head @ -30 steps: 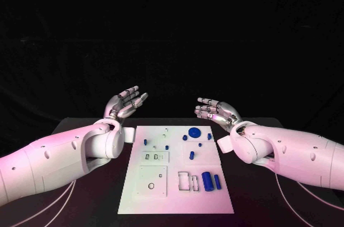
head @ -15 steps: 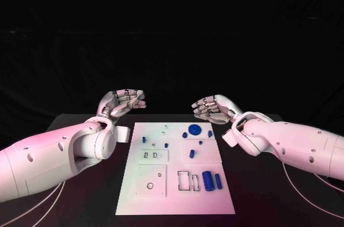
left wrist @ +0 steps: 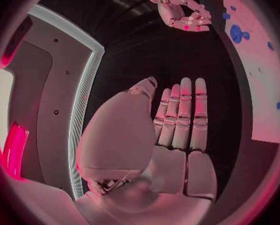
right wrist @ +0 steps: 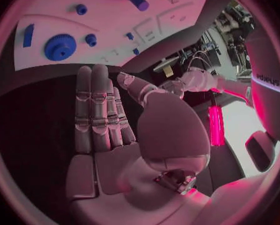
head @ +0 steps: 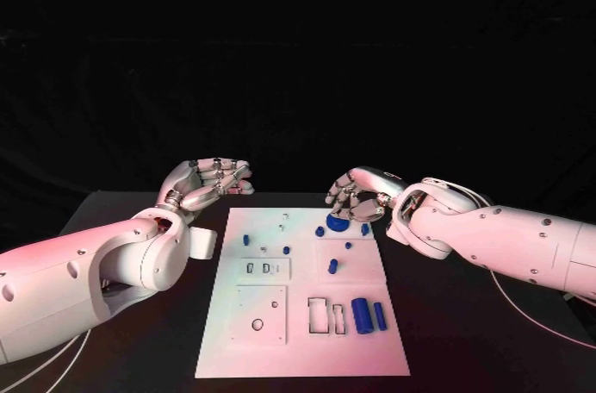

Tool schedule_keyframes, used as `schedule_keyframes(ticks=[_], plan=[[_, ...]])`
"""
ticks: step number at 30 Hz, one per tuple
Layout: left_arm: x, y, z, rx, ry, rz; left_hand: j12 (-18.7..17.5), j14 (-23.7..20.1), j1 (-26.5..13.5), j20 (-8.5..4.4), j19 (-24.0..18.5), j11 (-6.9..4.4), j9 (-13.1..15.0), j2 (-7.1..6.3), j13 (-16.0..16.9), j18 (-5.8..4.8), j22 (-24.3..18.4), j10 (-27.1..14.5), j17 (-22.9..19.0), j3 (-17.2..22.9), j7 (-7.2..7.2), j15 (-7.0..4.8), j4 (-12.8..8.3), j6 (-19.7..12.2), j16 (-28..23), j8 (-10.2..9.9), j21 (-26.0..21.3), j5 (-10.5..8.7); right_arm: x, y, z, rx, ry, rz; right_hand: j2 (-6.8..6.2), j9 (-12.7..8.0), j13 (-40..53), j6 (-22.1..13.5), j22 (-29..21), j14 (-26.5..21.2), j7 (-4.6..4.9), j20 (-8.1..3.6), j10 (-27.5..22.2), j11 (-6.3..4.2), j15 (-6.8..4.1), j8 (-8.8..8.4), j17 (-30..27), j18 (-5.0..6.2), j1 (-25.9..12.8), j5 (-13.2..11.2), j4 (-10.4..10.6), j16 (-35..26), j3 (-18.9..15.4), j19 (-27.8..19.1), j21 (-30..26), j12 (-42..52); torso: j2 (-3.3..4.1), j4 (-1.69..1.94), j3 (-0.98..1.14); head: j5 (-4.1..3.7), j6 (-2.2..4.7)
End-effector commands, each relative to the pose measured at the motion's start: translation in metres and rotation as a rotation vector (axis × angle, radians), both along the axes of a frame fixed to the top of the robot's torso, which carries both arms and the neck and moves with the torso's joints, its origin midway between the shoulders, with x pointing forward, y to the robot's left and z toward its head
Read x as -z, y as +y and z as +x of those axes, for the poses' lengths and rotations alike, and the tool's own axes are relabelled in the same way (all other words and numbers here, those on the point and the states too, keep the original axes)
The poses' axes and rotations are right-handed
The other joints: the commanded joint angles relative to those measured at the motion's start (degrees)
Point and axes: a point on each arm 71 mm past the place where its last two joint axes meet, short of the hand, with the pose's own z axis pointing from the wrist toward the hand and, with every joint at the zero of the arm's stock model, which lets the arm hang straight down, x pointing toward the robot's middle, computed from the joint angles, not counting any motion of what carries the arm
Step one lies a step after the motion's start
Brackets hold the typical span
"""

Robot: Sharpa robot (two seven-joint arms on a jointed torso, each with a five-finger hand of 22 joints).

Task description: Assemble the parts on the task board

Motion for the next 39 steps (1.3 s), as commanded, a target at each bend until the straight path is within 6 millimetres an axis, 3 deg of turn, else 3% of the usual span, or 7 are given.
schedule_keyframes(ticks=[1, 4, 5, 9, 15, 23, 39], plan=[[-0.004, -0.006, -0.005, 0.056, 0.013, -0.031, -0.17, 0.14, -0.07, 0.03, 0.29, 0.29, -0.04, -0.27, -0.06, 0.74, 0.05, 0.13, 0.05, 0.41, 0.11, 0.17, 0.08, -0.20, 0.20, -0.14, 0.13, -0.23, 0.002, 0.005, 0.000, -0.004, -0.077, -0.241, -0.77, 0.48, 0.57, 0.08, 11.80, 3.19, -0.01, -0.28, -0.53, -0.11, -0.11, -0.40, 9.77, -1.41, -0.38, -0.09, 1.00, 10.10, 0.46, 4.54, 9.86, -0.72, 1.47, 0.40, -0.41, -0.56, 0.27], [-0.008, -0.007, -0.009, 0.066, 0.012, -0.036, -0.50, -0.05, -0.35, -0.05, 0.57, 0.33, -0.05, -0.61, -0.05, 0.72, 0.12, 0.10, 0.27, 0.44, 0.14, 0.22, 0.03, -0.35, 0.11, -0.29, 0.37, -0.26, 0.000, 0.009, 0.000, -0.006, -0.105, -0.291, -1.55, 1.07, 1.13, -0.15, 24.50, 3.51, 0.27, -0.24, -1.74, 0.19, 0.18, -0.79, 21.80, -3.13, -0.71, -0.16, 1.65, 21.88, 1.02, 8.53, 19.82, -1.14, 2.10, 0.49, -0.67, -0.90, 0.47], [-0.010, -0.007, -0.010, 0.068, 0.011, -0.038, -0.58, -0.09, -0.39, -0.07, 0.62, 0.34, -0.06, -0.68, -0.05, 0.72, 0.14, 0.07, 0.32, 0.45, 0.14, 0.23, 0.01, -0.41, 0.09, -0.33, 0.41, -0.26, -0.001, 0.011, 0.000, -0.006, -0.112, -0.306, -2.08, 1.67, 1.60, -0.42, 32.83, 3.47, 0.44, -0.06, -3.05, 0.40, 0.64, -1.14, 30.34, -4.20, -0.76, -0.21, 2.25, 30.25, 1.50, 10.68, 26.28, -1.06, 2.35, 0.52, -0.76, -0.98, 0.49], [-0.013, -0.007, -0.011, 0.071, 0.006, -0.039, -0.69, -0.11, -0.44, -0.10, 0.71, 0.35, -0.06, -0.75, -0.05, 0.72, 0.16, 0.03, 0.38, 0.47, 0.14, 0.24, -0.01, -0.47, 0.08, -0.39, 0.48, -0.27, -0.002, 0.015, 0.000, -0.009, -0.125, -0.342, -2.56, 2.33, 1.97, -0.73, 38.95, 3.39, 0.57, 0.46, -4.75, 0.81, 0.87, -1.47, 35.88, -5.06, -0.63, -0.34, 2.78, 35.44, 1.71, 11.96, 30.79, -1.13, 3.03, 0.57, -1.01, -1.21, 0.69], [-0.016, -0.008, -0.012, 0.075, 0.004, -0.040, -0.96, -0.19, -0.56, -0.17, 0.96, 0.41, -0.08, -0.90, -0.04, 0.72, 0.24, -0.07, 0.55, 0.54, 0.20, 0.26, -0.05, -0.63, 0.04, -0.52, 0.70, -0.27, -0.002, 0.021, 0.000, -0.014, -0.138, -0.378, -2.83, 3.14, 2.42, -1.48, 42.86, 3.00, 0.63, 1.07, -7.23, 1.26, 1.33, -2.08, 38.78, -5.45, -0.05, -0.46, 3.32, 38.60, 1.53, 12.27, 33.73, -1.17, 4.22, 0.67, -1.36, -1.54, 0.83], [-0.018, -0.009, -0.014, 0.080, 0.002, -0.042, -1.13, -0.30, -0.64, -0.20, 1.06, 0.46, -0.09, -0.99, -0.04, 0.70, 0.27, -0.15, 0.65, 0.57, 0.26, 0.30, -0.07, -0.75, -0.01, -0.62, 0.79, -0.27, -0.002, 0.024, 0.002, -0.015, -0.145, -0.397, -2.75, 3.54, 2.72, -1.70, 44.79, 3.07, 0.57, 1.26, -7.85, 1.30, 1.42, -2.27, 40.23, -5.69, 0.30, -0.47, 3.54, 39.97, 1.38, 12.68, 35.08, -1.09, 4.87, 0.91, -1.53, -1.60, 0.86], [-0.021, -0.008, -0.014, 0.079, -0.004, -0.042, -1.26, -0.38, -0.70, -0.21, 1.09, 0.51, -0.10, -1.03, -0.04, 0.69, 0.28, -0.22, 0.72, 0.60, 0.32, 0.33, -0.07, -0.84, -0.05, -0.68, 0.84, -0.26, -0.002, 0.031, 0.002, -0.028, -0.155, -0.393, -2.16, 4.21, 3.25, -0.99, 48.04, 3.23, 0.68, 1.43, -7.40, 1.34, 1.52, -2.06, 41.86, -6.20, 0.71, -0.38, 3.98, 41.53, 1.91, 13.80, 37.25, -0.83, 5.65, 0.96, -1.57, -1.60, 0.97]])
